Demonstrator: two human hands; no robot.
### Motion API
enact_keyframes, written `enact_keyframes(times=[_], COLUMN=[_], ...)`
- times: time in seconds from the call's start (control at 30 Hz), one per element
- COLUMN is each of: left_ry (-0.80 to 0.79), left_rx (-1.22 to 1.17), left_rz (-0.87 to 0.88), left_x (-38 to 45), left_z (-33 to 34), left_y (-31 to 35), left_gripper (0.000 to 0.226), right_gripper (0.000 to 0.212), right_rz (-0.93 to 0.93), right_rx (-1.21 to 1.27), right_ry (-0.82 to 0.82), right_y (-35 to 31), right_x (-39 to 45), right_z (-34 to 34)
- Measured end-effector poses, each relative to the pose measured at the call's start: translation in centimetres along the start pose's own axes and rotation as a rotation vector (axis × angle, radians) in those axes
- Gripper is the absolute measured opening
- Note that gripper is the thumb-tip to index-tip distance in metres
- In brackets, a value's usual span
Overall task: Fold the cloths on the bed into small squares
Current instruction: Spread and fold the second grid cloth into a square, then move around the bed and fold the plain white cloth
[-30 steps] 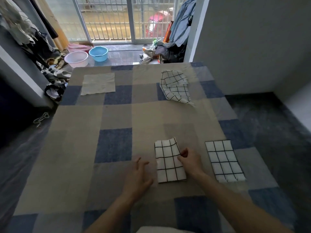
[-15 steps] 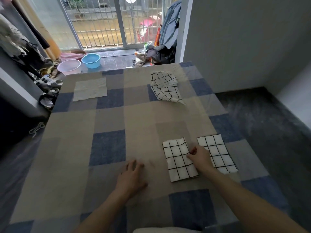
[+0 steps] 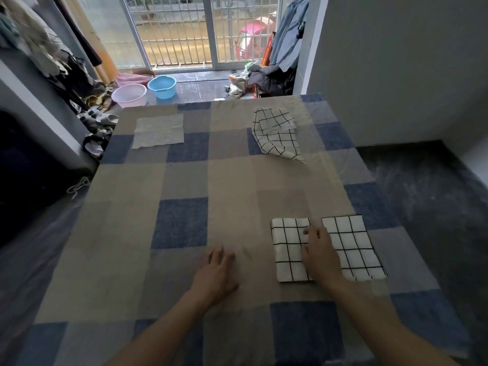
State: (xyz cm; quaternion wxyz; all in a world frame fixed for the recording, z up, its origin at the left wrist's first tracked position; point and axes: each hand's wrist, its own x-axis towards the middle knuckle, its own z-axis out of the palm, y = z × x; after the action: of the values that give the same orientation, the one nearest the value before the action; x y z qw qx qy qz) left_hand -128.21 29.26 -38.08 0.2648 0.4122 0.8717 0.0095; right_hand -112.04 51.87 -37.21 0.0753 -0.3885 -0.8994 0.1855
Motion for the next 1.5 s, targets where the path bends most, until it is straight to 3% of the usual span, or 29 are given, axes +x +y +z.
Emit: enact_keyframes(times=[0.1,0.3,0.77,1.17,1.5], left_ry=[0.019,0.134,0.437,0.544,0.614], left_rx=[-0.009,-0.109,-0.048,0.03,0.117], left_rz=[0.015,-0.05,-0.16,-0.319,-0.363], left_x=[-0.4,-2.2,-11.0,-31.1,-44.8], left_z=[-0.3,-1.0,-7.6,-12.9,-17.0], left_y=[-0.4,-2.9,-12.6,-28.1,-38.4], left_gripper=[0.076,0.061,0.041,0.032,0.038], right_gripper=[0.017,0.021,0.035,0.044,0.047], right_rz=[-0.13,-0.092,-0.438,-0.695,-0.816], right_rx=[-0.084,-0.143,-0.14,-0.146,-0.126], right_ry=[-0.159,-0.256,-0.463,-0.377,-0.328], right_y=[-0.4,-3.6,-24.9,-48.2,-62.3], right_x=[-1.0,0.3,0.0,-12.7,-21.0], right_z=[1.3,0.8,0.8,1.4,1.3])
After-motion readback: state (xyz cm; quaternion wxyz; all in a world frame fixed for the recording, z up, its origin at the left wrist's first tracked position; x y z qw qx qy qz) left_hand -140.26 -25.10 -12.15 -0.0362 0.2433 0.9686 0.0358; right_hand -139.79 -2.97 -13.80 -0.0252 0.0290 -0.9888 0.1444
